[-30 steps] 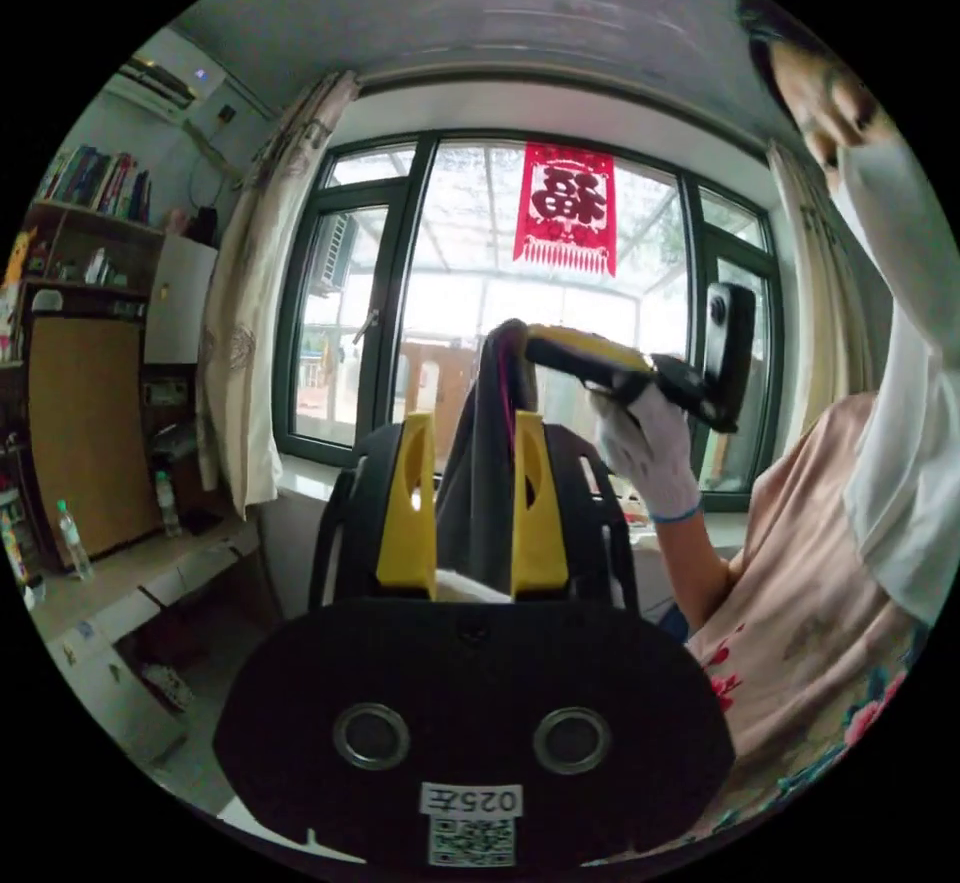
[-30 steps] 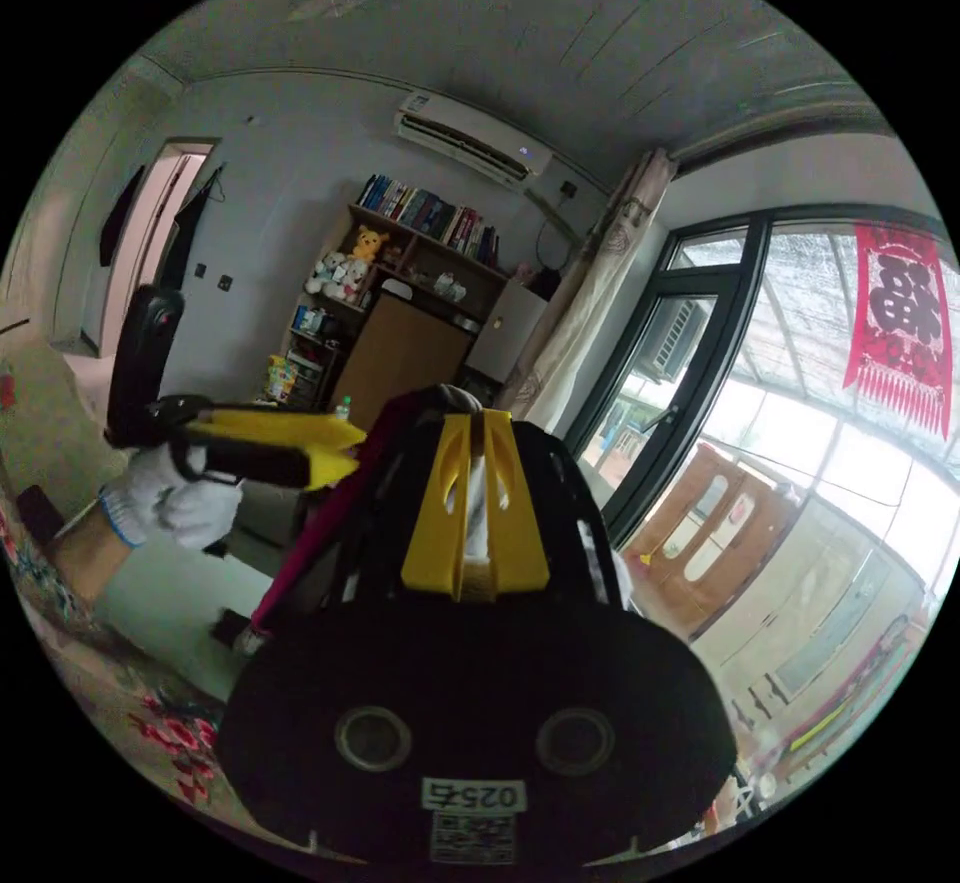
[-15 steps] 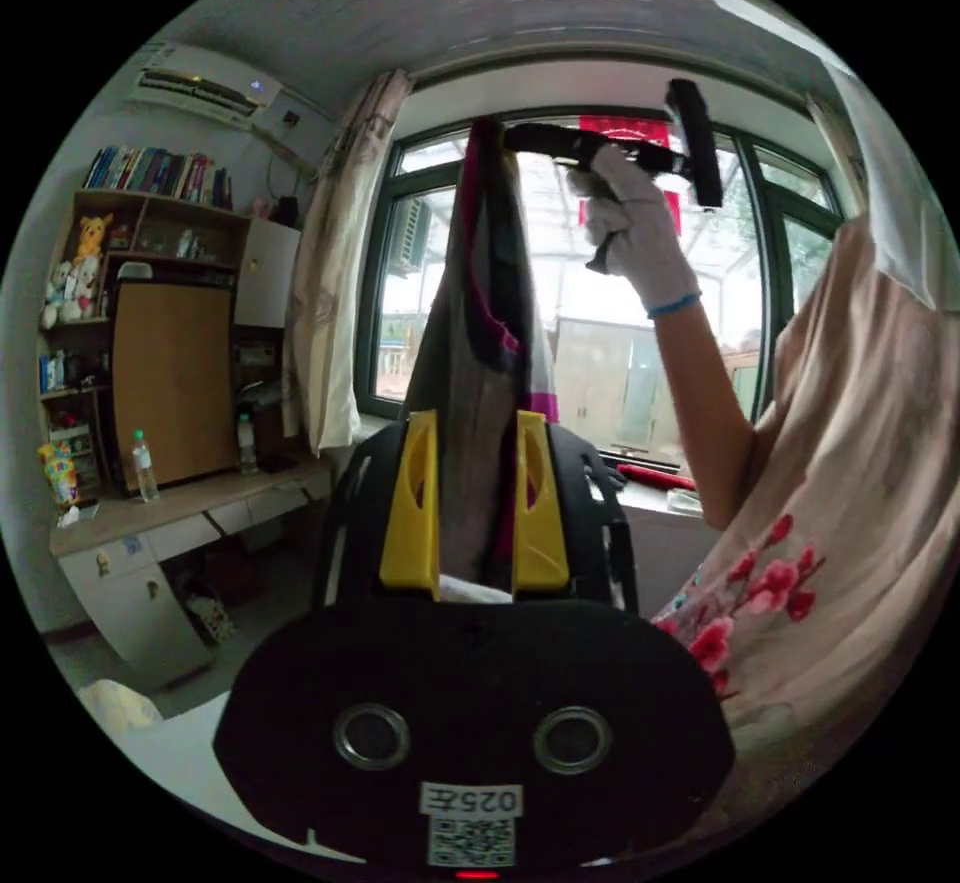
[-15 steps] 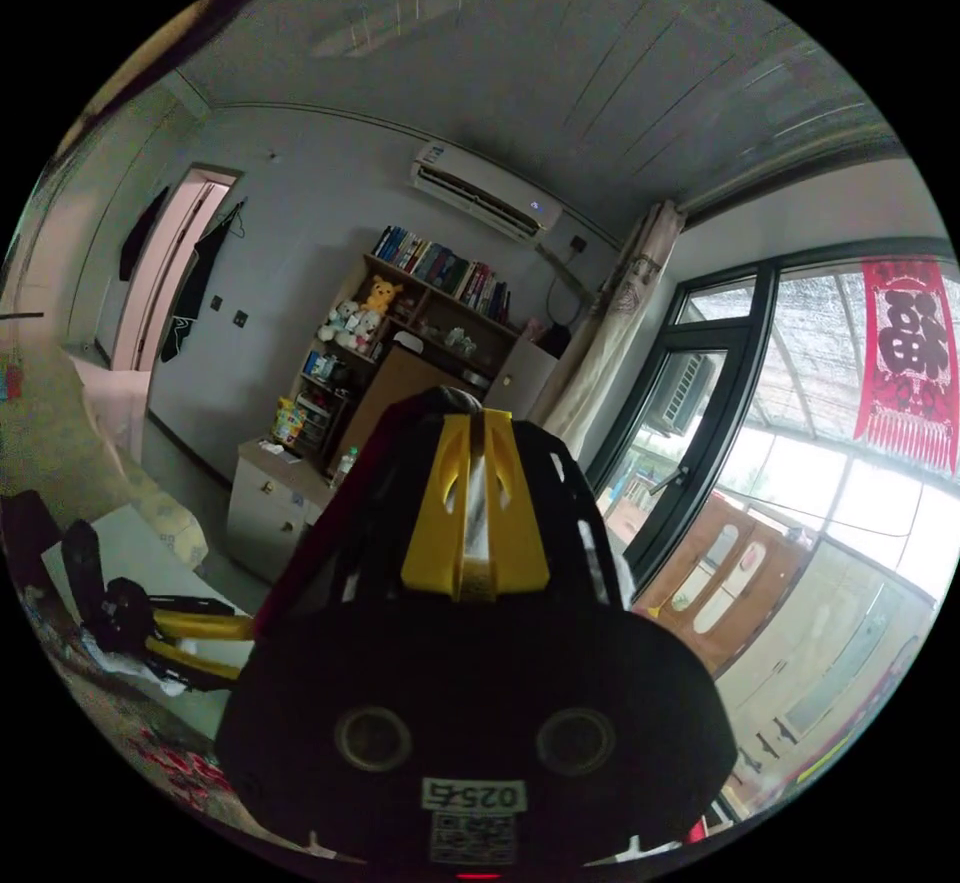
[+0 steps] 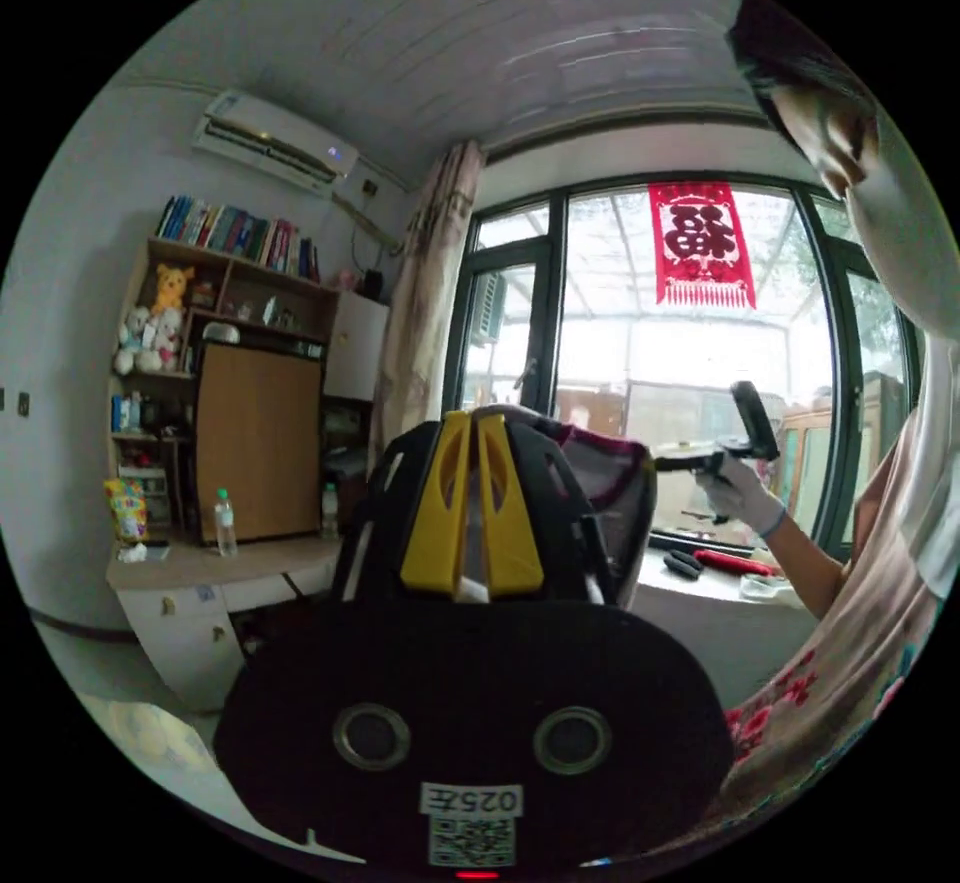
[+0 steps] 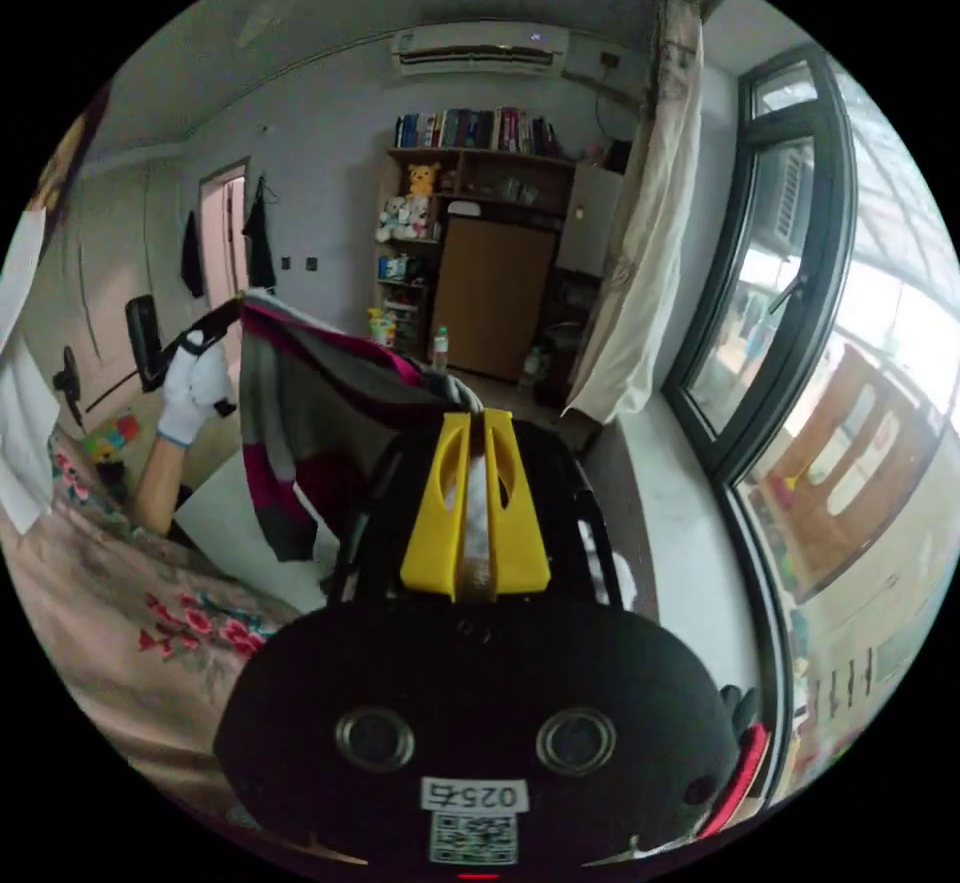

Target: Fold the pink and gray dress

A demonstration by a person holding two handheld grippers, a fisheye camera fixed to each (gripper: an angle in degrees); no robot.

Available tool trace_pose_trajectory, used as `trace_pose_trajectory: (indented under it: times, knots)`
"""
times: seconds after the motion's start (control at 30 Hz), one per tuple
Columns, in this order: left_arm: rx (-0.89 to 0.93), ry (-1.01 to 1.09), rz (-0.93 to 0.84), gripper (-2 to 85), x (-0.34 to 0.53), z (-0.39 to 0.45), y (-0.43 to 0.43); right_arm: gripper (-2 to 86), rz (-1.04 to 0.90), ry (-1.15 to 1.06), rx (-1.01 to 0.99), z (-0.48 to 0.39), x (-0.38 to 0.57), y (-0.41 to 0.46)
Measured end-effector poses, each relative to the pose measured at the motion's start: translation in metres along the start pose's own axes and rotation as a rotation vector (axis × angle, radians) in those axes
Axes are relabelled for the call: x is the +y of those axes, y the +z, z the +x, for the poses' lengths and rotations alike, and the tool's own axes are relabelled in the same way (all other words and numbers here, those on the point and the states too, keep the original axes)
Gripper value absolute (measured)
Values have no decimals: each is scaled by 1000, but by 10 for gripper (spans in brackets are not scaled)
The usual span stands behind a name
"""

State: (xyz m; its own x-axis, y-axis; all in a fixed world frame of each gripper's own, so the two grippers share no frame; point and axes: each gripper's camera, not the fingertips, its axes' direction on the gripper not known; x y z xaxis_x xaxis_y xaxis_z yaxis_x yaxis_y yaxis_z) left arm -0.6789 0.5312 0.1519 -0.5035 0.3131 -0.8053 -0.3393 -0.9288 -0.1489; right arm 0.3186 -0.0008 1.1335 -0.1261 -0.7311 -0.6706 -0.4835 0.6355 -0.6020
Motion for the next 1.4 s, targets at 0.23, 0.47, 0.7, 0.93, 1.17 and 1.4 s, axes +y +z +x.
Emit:
trace_pose_trajectory:
  times: [0.23,0.47,0.7,0.93,1.17,1.4]
  knots:
    - [263,89,5,-10,-69,48,38,-6,-22,-2,197,22,1,-5]
    - [743,-9,-101,-10,-41,108,87,-5,283,261,286,121,-39,-25]
    - [953,-108,-96,-10,-16,136,100,-4,474,-30,90,84,-195,19]
    - [572,-482,-81,-10,56,26,51,-4,151,-245,-214,-18,-292,227]
    - [-120,-907,-441,-11,218,-85,-44,-4,-361,-222,-482,-145,-269,487]
    - [-365,-1017,-831,-12,285,-174,-125,-4,-739,-188,-607,-316,-267,655]
